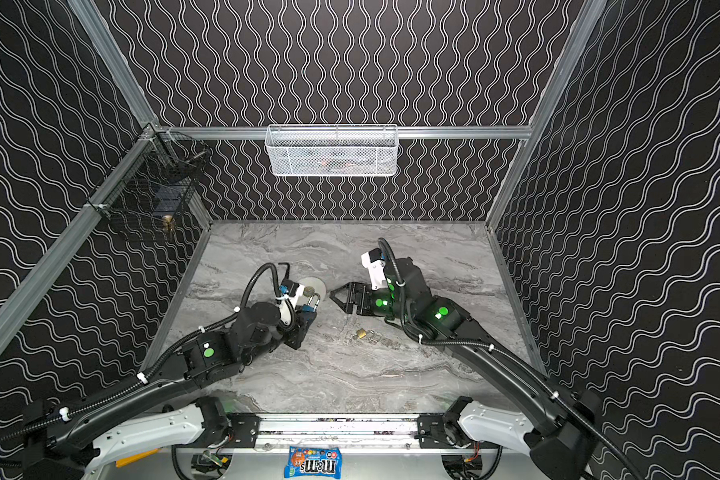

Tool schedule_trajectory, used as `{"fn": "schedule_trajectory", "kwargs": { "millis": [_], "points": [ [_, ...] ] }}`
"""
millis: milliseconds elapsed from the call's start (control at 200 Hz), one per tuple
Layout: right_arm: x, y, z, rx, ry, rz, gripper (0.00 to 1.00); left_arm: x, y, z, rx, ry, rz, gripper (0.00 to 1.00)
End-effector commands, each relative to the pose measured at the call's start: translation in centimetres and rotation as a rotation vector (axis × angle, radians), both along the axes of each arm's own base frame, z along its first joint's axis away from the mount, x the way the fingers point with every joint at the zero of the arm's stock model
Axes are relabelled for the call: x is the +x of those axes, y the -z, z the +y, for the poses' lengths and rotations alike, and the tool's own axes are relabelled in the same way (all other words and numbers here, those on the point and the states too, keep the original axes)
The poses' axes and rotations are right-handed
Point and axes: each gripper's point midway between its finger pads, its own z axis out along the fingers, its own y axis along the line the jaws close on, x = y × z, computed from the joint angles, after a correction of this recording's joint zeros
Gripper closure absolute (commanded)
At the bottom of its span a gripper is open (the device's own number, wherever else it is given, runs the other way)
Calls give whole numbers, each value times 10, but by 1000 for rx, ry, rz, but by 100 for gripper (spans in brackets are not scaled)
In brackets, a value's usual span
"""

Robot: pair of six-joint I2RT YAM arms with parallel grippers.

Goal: Unlock with the key
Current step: 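Open the right gripper and draw it back while the left holds the padlock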

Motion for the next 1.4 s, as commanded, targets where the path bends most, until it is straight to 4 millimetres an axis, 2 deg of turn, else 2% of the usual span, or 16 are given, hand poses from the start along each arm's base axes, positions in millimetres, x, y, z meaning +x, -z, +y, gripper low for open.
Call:
{"fn": "schedule_trajectory", "kwargs": {
  "millis": [0, 215, 360, 485, 676, 786, 941, 1051, 1301, 1396],
  "points": [
    [-10, 8, 9, -57, -123, 51, 16, 3, -30, -18, -42, 104, -175, 100],
    [11, 28, 20, -175, -154, 63, 14, 5, -21, -19, -24, 115, -210, 100],
    [25, 34, 24, -228, -141, 68, 14, 5, -16, -22, -13, 129, -204, 100],
    [38, 44, 20, -299, -107, 64, 13, 5, -17, -21, -12, 127, -207, 100],
    [47, 54, 23, -350, -124, 60, 13, 3, -18, -18, -12, 128, -214, 100],
    [53, 62, 18, -407, -102, 51, 13, 3, -18, -17, -10, 127, -213, 100],
    [51, 65, 15, -432, -125, 49, 14, 3, -17, -17, -4, 123, -211, 100],
    [50, 69, 5, -476, -112, 42, 13, 4, -17, -17, -5, 124, -216, 100],
    [32, 77, -4, -479, -156, 53, 13, 3, -20, -18, -24, 124, -230, 100],
    [25, 72, -6, -450, -163, 52, 14, 3, -21, -19, -32, 129, -232, 100]
  ]
}}
